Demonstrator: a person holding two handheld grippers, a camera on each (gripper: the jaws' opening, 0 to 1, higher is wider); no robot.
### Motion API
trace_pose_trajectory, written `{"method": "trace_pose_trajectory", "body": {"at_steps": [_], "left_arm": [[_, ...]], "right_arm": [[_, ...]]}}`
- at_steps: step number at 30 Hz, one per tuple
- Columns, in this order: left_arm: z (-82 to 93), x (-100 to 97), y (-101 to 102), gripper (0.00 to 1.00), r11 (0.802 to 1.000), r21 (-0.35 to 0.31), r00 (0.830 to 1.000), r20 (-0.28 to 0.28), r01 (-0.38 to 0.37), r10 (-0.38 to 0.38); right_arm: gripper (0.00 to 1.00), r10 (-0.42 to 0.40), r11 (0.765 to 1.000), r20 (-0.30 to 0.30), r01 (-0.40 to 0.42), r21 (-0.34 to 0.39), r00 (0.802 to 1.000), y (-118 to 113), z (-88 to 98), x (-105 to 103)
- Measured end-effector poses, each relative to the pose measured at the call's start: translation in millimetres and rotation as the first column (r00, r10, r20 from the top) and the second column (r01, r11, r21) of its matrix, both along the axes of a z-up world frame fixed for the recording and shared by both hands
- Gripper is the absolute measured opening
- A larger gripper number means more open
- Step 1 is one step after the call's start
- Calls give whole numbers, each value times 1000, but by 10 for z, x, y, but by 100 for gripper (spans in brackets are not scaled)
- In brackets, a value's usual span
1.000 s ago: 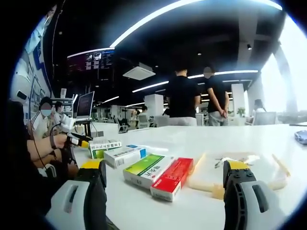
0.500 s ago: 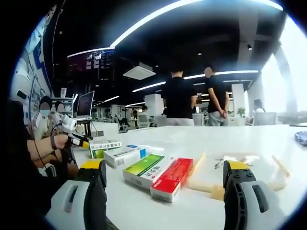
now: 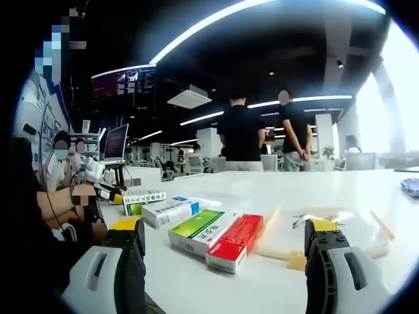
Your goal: Arrange the small medicine boxes into an aligned row inside the storage area until every box is upright, visible, and separated from the surrounding clutter.
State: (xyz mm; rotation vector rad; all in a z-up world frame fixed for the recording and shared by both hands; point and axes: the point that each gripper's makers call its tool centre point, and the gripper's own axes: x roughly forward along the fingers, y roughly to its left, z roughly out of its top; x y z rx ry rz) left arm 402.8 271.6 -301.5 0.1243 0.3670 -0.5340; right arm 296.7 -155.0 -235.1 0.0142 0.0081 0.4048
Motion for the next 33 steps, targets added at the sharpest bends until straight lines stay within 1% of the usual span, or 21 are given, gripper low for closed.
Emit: {"method": "trace_pose_trajectory", "body": {"at_steps": [13,21,27,33], "left_arm": [[16,-67,65,43,999,-35,1000,-6,-29,29],[1,-24,203,42,997,-55,999,-2,-46,46],[84,-11,260,42,996,-80,999,20,-49,51],[207,-8,296,42,994,-101,998,44,-50,54]], "right_arm": [[100,-1,1000,-6,1,2,1000,0,-18,9],[100,5,1000,-12,-5,-3,1000,24,-23,26],[100,11,1000,-9,-11,-9,1000,53,3,45],[100,19,1000,-8,-19,-17,1000,85,18,58]]}}
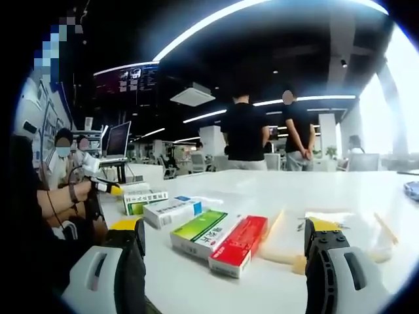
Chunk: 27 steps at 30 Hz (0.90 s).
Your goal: Arrange the small medicine boxes into an aligned row inside the storage area until every box is upright, visible, and separated from the surrounding clutter.
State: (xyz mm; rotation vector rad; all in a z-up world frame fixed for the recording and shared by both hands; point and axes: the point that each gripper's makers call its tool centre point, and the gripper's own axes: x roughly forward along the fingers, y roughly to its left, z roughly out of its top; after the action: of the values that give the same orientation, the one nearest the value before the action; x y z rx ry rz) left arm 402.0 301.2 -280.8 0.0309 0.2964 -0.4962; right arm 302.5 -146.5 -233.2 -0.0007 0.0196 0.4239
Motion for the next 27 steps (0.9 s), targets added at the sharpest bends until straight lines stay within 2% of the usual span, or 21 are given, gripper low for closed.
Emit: {"method": "trace_pose_trajectory", "body": {"at_steps": [6,18,22,27], "left_arm": [[173,-13,-5,42,1000,-25,999,34,7,-6],[439,-33,-168,42,997,-63,996,82,49,-43],[545,-33,-262,42,994,-75,993,102,73,-66],[644,-32,-353,42,992,-84,989,119,94,-84]], "right_arm": [[100,4,1000,3,-4,15,1000,16,19,-4],[100,41,998,9,-41,45,999,164,94,46],[99,65,996,18,-66,57,998,320,206,139],[98,83,995,0,-83,59,997,485,254,252]]}}
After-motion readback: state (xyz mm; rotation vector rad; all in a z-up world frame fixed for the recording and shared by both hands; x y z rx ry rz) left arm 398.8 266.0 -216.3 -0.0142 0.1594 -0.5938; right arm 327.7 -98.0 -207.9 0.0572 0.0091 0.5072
